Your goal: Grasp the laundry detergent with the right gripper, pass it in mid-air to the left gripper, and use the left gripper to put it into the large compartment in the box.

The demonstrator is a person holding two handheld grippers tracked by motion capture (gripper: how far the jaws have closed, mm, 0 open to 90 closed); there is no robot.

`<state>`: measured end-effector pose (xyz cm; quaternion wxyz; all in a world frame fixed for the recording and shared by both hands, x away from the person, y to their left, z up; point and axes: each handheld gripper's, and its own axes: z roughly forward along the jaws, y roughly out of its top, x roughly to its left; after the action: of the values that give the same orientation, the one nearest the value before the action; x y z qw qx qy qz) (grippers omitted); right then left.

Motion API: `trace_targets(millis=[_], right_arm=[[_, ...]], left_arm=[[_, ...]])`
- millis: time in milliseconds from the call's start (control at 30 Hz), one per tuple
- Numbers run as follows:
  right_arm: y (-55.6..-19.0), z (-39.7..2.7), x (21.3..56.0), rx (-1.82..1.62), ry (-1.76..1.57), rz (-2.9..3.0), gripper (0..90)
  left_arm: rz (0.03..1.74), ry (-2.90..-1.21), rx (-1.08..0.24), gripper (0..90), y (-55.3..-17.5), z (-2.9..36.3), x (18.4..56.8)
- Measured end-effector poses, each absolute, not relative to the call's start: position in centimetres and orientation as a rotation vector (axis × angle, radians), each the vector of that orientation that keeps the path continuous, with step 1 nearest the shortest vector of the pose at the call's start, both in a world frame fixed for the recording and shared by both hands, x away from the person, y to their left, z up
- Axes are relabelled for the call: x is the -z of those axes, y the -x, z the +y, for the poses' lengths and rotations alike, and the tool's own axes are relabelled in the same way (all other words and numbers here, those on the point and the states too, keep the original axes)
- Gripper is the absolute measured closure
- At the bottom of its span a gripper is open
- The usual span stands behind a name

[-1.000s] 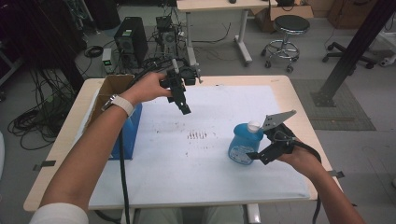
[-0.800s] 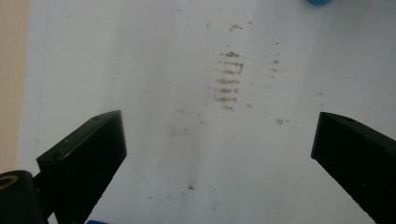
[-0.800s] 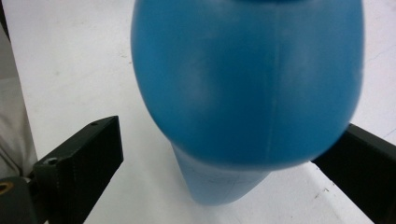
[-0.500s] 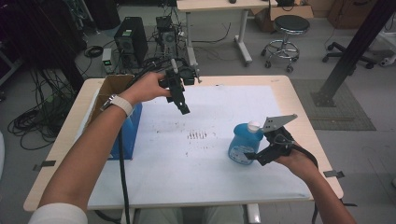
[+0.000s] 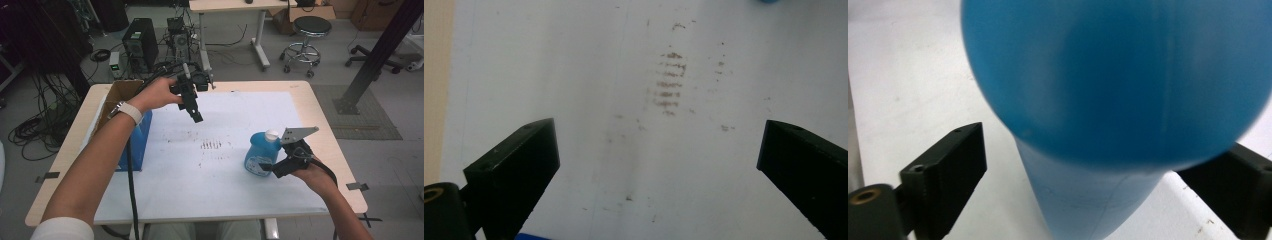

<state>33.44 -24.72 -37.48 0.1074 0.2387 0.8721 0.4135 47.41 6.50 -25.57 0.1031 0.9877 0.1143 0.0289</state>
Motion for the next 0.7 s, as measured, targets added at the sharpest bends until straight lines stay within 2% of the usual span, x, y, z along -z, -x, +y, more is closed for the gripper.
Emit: trace_targets(millis=[233,700], right_arm=[[-33.4,-24.83,37.5,-1.258,-0.687,2.545,16.9],[-33.49,-24.71,37.63,-1.265,-0.679,2.534,23.4]], left_arm=[[0.337,-2.91,-0.079,4.0,-47.5,6.4,25.74],[0.345,-2.907,-0.079,4.1,-47.57,6.57,25.75]])
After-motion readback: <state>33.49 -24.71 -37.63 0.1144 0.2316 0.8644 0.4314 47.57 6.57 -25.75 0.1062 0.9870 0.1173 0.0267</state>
